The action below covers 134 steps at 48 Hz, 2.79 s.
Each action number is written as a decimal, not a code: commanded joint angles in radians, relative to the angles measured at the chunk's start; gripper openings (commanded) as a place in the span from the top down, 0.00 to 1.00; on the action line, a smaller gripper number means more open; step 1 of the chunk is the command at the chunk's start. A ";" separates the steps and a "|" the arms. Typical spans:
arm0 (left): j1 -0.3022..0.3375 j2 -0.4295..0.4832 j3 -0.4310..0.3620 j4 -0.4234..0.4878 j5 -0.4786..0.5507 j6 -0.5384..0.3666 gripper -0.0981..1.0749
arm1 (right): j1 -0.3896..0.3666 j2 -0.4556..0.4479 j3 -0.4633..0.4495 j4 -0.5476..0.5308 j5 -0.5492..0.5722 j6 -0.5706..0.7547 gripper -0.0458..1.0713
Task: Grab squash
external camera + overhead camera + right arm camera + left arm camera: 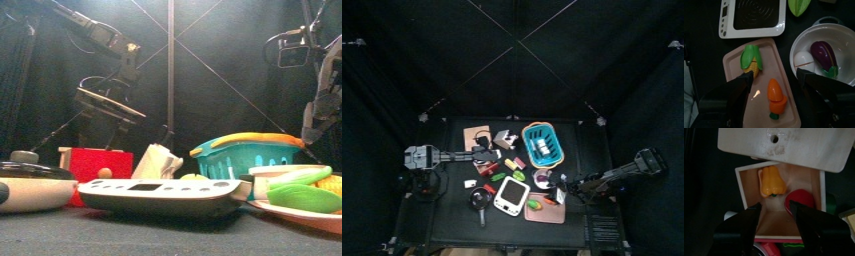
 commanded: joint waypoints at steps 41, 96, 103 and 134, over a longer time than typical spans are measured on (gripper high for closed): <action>0.103 0.012 0.189 -0.080 -0.239 -0.012 0.13 | -0.023 -0.005 -0.006 0.003 -0.005 0.000 0.07; 0.101 -0.084 0.245 0.051 -0.405 0.014 0.29 | -0.066 -0.040 -0.023 0.023 0.029 0.000 0.07; 0.054 -0.140 0.247 0.109 -0.405 0.035 0.29 | -0.066 -0.041 -0.038 0.015 0.061 0.000 0.07; -0.075 -0.253 0.295 0.215 -0.410 0.035 0.29 | -0.104 -0.077 -0.094 0.029 0.109 0.003 0.07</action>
